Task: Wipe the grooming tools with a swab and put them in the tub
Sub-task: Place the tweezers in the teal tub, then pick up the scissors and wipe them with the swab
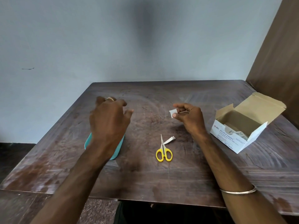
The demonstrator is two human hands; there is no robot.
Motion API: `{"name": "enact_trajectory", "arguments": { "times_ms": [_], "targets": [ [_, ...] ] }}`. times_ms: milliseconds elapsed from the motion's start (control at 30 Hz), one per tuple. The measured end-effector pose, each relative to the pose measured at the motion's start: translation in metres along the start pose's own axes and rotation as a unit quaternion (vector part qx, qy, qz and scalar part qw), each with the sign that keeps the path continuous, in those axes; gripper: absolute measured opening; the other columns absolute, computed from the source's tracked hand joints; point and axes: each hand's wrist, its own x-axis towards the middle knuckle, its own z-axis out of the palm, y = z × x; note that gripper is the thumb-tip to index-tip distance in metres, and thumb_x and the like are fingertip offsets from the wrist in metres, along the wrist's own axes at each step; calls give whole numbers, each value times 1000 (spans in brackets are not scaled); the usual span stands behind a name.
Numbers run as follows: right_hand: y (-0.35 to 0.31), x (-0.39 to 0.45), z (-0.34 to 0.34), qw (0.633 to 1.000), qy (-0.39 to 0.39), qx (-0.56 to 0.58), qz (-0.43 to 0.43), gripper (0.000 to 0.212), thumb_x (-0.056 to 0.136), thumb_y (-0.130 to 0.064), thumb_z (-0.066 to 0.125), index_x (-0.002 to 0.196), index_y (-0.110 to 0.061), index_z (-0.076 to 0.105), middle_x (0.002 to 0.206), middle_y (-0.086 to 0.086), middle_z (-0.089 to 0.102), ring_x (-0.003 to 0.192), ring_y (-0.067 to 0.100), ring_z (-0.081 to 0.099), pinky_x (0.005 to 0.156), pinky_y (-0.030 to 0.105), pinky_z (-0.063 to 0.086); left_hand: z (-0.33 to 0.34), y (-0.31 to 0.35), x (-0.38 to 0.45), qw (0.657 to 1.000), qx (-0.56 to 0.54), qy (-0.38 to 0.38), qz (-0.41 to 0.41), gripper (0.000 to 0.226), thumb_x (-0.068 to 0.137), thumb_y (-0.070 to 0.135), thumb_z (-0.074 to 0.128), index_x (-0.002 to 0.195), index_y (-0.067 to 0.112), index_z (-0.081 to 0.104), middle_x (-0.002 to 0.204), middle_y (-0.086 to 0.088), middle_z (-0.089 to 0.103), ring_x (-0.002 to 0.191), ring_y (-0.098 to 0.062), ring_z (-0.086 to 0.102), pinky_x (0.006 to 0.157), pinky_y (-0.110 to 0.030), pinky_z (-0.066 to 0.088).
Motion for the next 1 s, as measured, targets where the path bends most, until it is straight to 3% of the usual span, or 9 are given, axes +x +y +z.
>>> {"name": "enact_trajectory", "arguments": {
  "times_ms": [67, 167, 300, 433, 567, 733, 833, 1000],
  "targets": [
    [-1, -1, 0, 1000, 1, -8, -6, 27, 78, -5, 81, 93, -26, 76, 85, -5, 72, 76, 3, 68, 78, 26, 60, 0, 14, -7, 999, -26, -43, 12, 33, 87, 45, 66, 113, 24, 71, 107, -3, 72, 113, -25, 55, 83, -39, 51],
    [-4, -2, 1, 1000, 2, -14, -16, 19, 80, -9, 81, 82, -27, 75, 79, -12, 72, 68, -6, 67, 67, 16, 54, 11, 29, -19, 984, -44, -174, 17, 31, 84, 49, 70, 105, 27, 74, 101, 2, 75, 96, -20, 67, 81, -35, 54],
    [-6, -3, 1, 1000, 2, -3, -21, 14, 82, -9, 79, 85, -23, 75, 78, -13, 72, 67, -8, 67, 59, 8, 47, 32, 35, -36, 952, -44, -301, 20, 26, 78, 49, 74, 91, 26, 77, 90, 4, 75, 84, -17, 68, 70, -28, 51],
    [-6, -3, 2, 1000, -3, 1, -18, 12, 82, -8, 78, 88, -19, 76, 78, -12, 72, 65, -7, 68, 56, 6, 45, 46, 33, -41, 935, -56, -351, 4, 21, 74, 45, 78, 85, 28, 79, 83, 5, 74, 80, -16, 68, 70, -30, 55],
    [-5, -2, 3, 1000, -6, -9, -20, 13, 83, -10, 78, 88, -22, 76, 81, -8, 73, 67, -1, 69, 55, 7, 44, 54, 34, -40, 931, -72, -357, -1, 22, 72, 43, 81, 84, 25, 79, 81, 5, 74, 79, -14, 68, 74, -33, 58],
    [-6, -3, 2, 1000, -12, 24, -16, 22, 82, -6, 79, 103, -10, 76, 87, 6, 75, 71, 10, 70, 54, 9, 46, 61, 38, -39, 939, -56, -341, 3, 20, 70, 34, 80, 83, 19, 78, 84, -1, 74, 81, -20, 69, 76, -35, 59],
    [-8, -4, 1, 999, -11, 51, -1, 16, 82, -9, 79, 98, -11, 76, 83, 5, 76, 65, 10, 71, 52, 10, 46, 64, 38, -36, 941, -68, -330, -4, 19, 70, 32, 77, 79, 16, 77, 77, -3, 74, 75, -20, 69, 73, -36, 60],
    [-13, -3, 1, 976, -17, 202, 80, 6, 87, -9, 75, 92, -12, 72, 76, 2, 72, 65, 15, 68, 50, 25, 53, 65, 34, -23, 969, -116, -215, -27, 18, 77, 27, 69, 76, 10, 75, 73, -12, 72, 68, -26, 65, 66, -35, 50]
  ]
}}
